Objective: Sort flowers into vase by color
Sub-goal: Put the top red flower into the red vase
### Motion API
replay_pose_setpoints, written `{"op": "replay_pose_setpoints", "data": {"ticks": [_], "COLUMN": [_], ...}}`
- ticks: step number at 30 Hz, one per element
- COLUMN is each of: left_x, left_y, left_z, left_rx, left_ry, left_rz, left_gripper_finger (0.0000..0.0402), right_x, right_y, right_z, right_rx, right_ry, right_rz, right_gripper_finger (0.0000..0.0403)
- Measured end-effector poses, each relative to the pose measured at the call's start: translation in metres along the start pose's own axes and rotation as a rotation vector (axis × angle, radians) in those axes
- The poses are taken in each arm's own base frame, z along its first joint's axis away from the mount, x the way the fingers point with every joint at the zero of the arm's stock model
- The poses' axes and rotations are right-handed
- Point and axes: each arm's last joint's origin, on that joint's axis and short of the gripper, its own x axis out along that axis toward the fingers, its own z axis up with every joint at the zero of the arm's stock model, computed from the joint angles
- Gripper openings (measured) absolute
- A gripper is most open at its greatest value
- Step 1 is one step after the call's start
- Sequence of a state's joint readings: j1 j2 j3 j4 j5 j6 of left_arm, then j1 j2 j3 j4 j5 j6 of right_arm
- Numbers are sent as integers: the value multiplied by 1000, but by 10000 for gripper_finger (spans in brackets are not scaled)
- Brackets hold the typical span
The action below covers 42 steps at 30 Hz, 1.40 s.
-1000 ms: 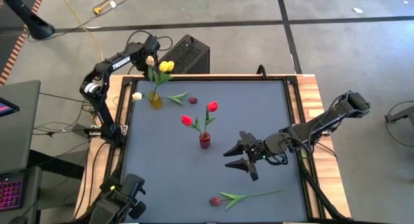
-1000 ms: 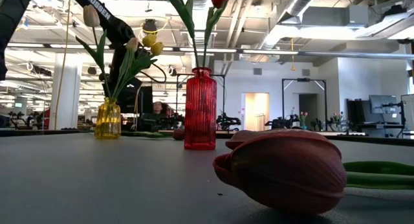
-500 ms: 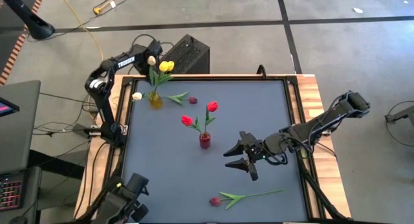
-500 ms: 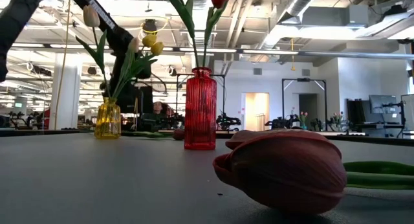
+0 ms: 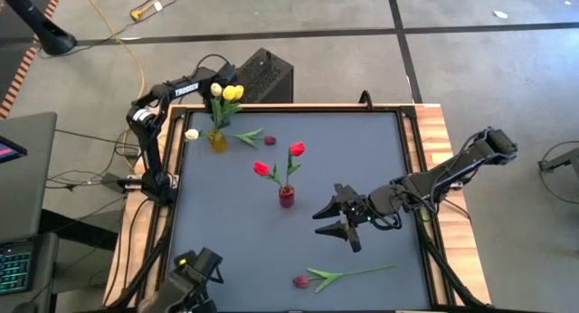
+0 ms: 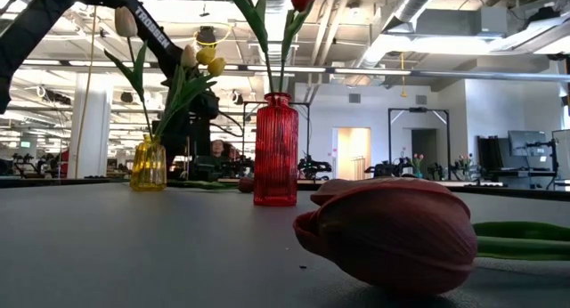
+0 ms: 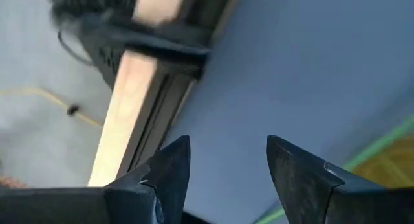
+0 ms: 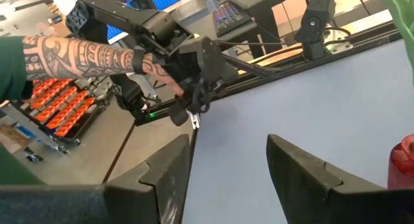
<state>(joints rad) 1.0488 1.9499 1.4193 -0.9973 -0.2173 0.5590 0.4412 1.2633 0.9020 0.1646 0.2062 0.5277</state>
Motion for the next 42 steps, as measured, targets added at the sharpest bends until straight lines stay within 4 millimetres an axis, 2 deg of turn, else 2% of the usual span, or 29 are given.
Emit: {"op": "replay_pose_setpoints", "data": {"ticks": [11,16,23,27,35,42], "left_x": [-6,-9,-12,-15,-20,-22], "left_y": [-25,-28,-42,-54,-74,-80], "left_z": [18,28,33,38,46,50], "left_rx": [259,282,372,456,651,697], "left_ry": [-115,-156,-268,-312,-332,-342], "left_rz": [-80,5,-173,-215,-176,-156], "left_gripper_finger": [192,192,192,192,192,192], "right_x": [1,1,1,1,1,1], "right_y": [-3,-3,-3,-4,-7,-7], "right_z": [2,2,2,1,2,2], "right_rx": [1,1,-2,-4,-3,-3], "right_ry": [-5,-5,-5,1,3,6], "right_rz": [-11,-10,-11,-14,-27,-23], "right_gripper_finger": [232,232,232,232,232,232]}}
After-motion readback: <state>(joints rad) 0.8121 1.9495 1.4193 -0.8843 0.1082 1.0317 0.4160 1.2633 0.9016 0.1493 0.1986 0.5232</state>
